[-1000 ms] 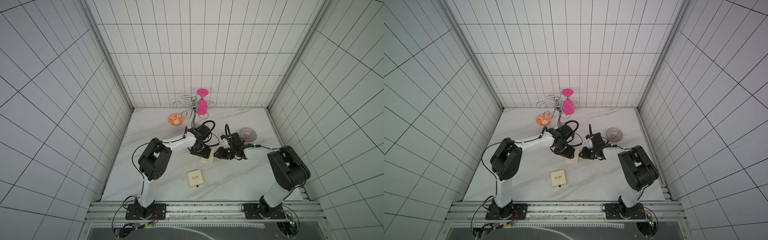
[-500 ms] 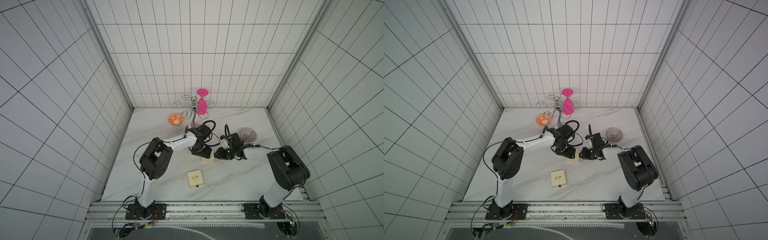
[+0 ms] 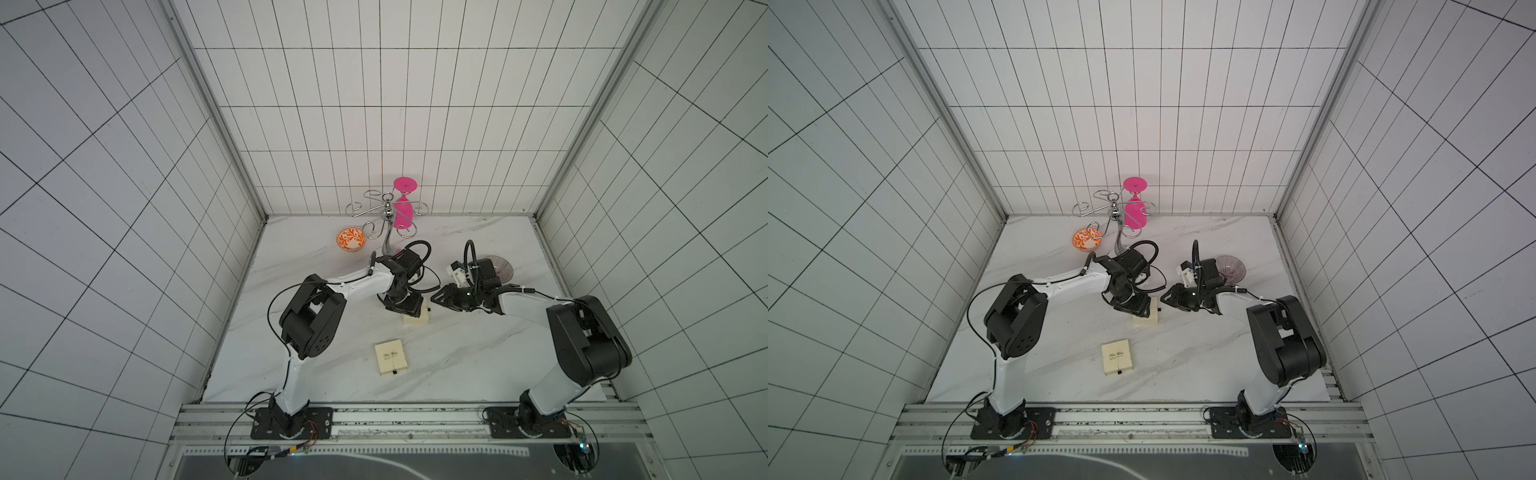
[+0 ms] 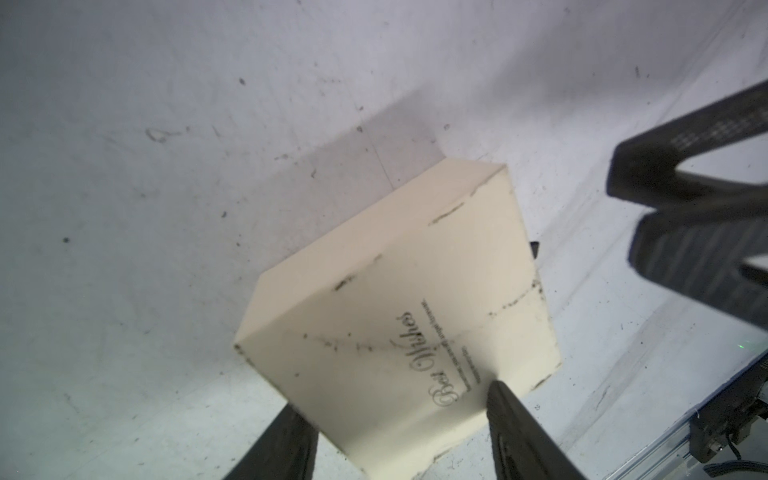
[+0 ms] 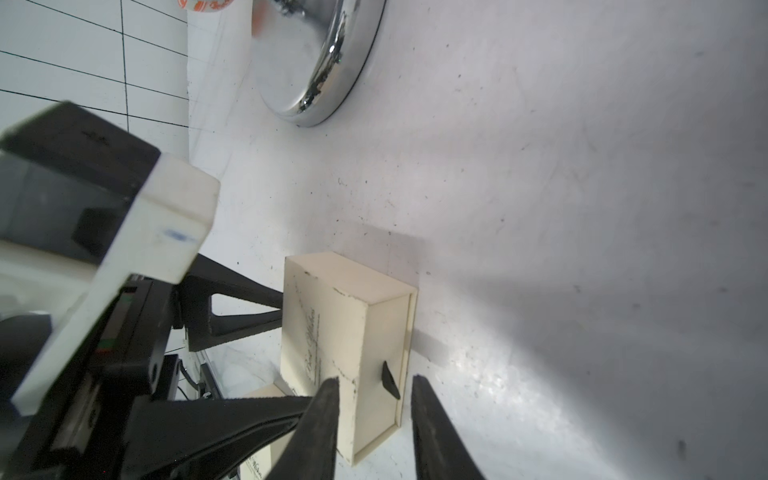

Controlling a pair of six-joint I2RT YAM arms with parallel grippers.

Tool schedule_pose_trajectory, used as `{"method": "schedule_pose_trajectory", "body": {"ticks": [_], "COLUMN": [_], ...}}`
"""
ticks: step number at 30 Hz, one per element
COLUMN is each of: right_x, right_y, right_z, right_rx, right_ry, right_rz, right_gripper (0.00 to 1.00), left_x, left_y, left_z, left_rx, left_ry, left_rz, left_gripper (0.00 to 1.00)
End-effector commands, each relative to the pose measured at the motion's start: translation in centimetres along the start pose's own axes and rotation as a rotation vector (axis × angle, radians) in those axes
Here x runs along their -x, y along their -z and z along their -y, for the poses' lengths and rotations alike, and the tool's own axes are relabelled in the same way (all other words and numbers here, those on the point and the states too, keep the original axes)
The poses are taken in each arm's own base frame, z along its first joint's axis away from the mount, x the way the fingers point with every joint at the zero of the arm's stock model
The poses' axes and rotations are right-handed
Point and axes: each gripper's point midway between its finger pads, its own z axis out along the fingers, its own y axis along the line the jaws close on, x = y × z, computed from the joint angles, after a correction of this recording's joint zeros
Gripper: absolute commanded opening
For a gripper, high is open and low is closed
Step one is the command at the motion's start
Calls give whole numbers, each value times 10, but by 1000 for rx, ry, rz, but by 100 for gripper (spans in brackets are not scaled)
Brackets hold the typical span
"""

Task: Take out the earrings from the drawer-style jewelry box
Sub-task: Open the drawer in the jewelry box.

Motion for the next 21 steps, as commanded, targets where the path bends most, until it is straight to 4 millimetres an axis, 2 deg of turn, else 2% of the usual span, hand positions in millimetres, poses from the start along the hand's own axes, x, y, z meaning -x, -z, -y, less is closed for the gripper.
{"method": "schedule_pose_trajectory", "body": {"ticks": [1,8,21], "right_x": [-16,-19,-34], "right_y": [-7,0,-4], "right_z": [6,21,28], "right_rx": [40,86,95], "right_ry": [-55,-148,-177], "right_rz": [-54,-20,-52], "right_gripper": [32,32,32], "left_x": [-18,-20,-20], "left_y": [-34,-38,-39], "left_z": [-22,-25,-26], "left_rx": [81,88,89], "left_ry": [17,23,27], "left_rz": [-89,-97,-93], "left_gripper": [61,55,55]}}
